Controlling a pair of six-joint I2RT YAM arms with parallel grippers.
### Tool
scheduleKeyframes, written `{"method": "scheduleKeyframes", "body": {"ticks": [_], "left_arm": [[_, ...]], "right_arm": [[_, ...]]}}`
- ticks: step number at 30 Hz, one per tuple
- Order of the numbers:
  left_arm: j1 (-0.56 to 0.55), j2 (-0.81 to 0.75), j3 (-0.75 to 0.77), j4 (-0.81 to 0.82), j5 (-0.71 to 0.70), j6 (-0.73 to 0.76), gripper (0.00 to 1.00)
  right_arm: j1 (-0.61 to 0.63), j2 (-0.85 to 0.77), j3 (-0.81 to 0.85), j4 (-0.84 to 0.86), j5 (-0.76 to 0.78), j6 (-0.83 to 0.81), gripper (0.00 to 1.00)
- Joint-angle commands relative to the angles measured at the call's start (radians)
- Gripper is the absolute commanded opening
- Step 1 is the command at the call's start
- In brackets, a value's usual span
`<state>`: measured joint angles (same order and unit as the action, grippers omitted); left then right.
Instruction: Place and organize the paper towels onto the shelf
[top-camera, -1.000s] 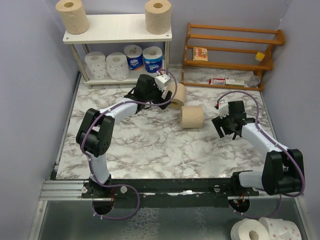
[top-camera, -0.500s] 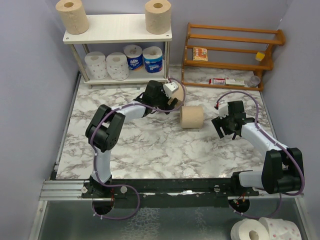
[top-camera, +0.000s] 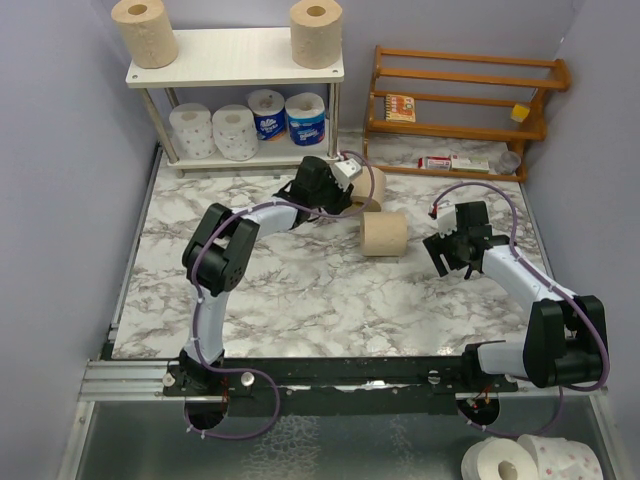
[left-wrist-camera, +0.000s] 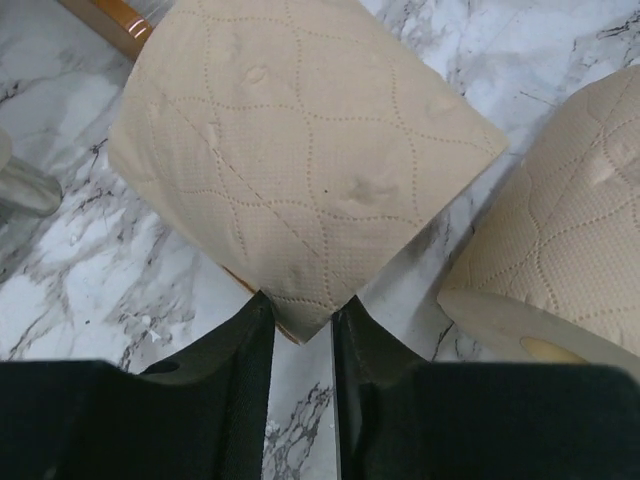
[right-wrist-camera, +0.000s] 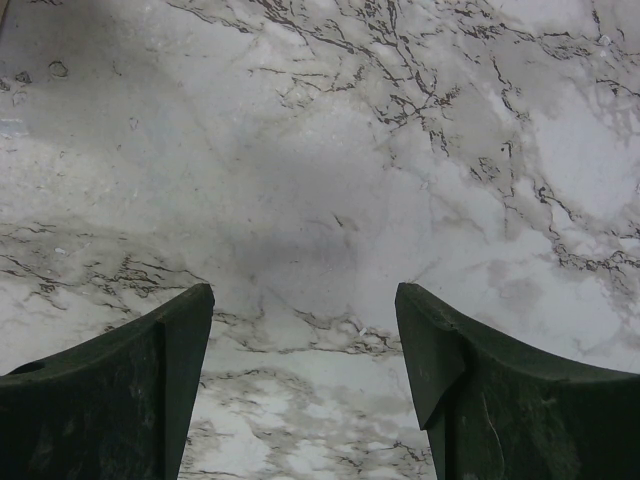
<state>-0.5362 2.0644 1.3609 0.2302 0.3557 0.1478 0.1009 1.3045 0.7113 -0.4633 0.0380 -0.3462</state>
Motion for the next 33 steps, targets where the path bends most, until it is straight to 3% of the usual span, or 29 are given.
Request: {"method": "scheduleKeyframes", "body": {"ticks": [1, 2, 9, 19, 24, 27, 30, 33], "left_arm": [[-0.004, 0.033, 0.047, -0.005, 0.100, -0.042, 0.08], [-0.004, 0.031, 0.046, -0.005, 0.097, -0.048, 0.00], [0.041, 0.025, 0.037, 0.000, 0.212, -0.179, 0.00], [0.263, -0.018, 0.059, 0.086, 0.575, -0.804, 0.00], [0.346, -0.102, 0.051, 0.066, 0.581, -0.970, 0.00], [0.362, -0.134, 0.110, -0.112, 0.542, -0.937, 0.00], [0.396, -0.097, 0.155, -0.197, 0.621, -1.062, 0.00], [0.436, -0.103, 0.085, -0.106, 0.662, -1.204, 0.00]], "right_arm": [[-0.001, 0.005, -0.004, 0.021, 0.019, -0.010, 0.75], [-0.001, 0.006, -0.003, 0.021, 0.019, -0.010, 0.75], [-0.001, 0.006, -0.004, 0.020, 0.019, -0.009, 0.75], [-0.001, 0.011, -0.003, 0.020, 0.016, -0.011, 0.75], [-0.001, 0.021, -0.002, 0.018, 0.016, -0.011, 0.75], [-0.002, 0.022, 0.001, 0.016, 0.020, -0.009, 0.75], [-0.001, 0.006, -0.001, 0.016, 0.020, -0.008, 0.75], [-0.001, 0.001, -0.002, 0.018, 0.023, -0.008, 0.75]]}}
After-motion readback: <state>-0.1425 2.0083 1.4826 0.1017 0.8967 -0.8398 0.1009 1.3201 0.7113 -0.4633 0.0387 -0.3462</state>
